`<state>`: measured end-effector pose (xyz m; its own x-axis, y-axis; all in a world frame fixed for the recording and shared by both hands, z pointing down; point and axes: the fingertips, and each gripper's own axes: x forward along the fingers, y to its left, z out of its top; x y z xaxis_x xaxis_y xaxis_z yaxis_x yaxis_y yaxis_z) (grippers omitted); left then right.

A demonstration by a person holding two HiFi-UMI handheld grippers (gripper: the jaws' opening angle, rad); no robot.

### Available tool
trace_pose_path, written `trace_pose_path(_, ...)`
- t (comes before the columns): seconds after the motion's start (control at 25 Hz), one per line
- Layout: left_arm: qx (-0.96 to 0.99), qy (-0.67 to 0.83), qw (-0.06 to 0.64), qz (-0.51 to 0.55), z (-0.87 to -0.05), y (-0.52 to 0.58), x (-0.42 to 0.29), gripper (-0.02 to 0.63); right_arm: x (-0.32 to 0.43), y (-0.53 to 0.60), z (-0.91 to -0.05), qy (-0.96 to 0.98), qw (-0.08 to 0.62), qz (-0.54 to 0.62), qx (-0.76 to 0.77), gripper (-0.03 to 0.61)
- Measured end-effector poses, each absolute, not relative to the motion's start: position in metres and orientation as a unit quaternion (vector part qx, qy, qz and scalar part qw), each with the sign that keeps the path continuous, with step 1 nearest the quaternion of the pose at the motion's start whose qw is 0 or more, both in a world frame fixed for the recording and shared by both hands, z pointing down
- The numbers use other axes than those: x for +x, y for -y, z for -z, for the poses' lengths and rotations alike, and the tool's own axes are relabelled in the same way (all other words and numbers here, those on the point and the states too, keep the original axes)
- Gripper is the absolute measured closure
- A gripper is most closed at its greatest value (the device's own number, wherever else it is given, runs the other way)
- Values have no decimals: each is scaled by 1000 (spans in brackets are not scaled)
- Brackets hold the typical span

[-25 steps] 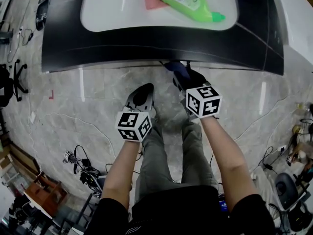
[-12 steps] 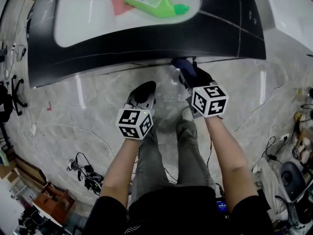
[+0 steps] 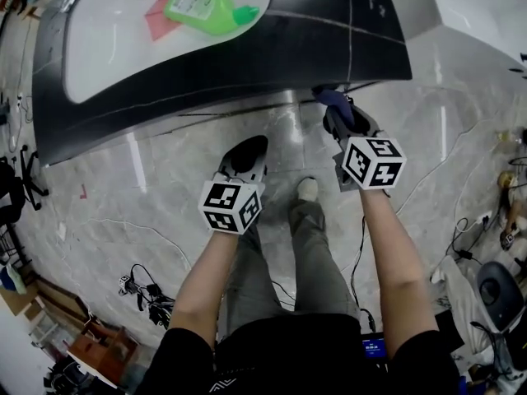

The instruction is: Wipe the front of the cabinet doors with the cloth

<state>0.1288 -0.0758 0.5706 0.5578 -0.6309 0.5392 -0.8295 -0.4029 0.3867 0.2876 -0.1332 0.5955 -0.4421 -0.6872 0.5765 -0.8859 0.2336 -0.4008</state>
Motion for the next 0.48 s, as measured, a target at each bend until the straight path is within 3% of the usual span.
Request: trace_pose_path(0.48, 839, 413, 314, -164, -572, 72, 174, 603, 327, 122, -595, 760, 126, -356, 529, 459)
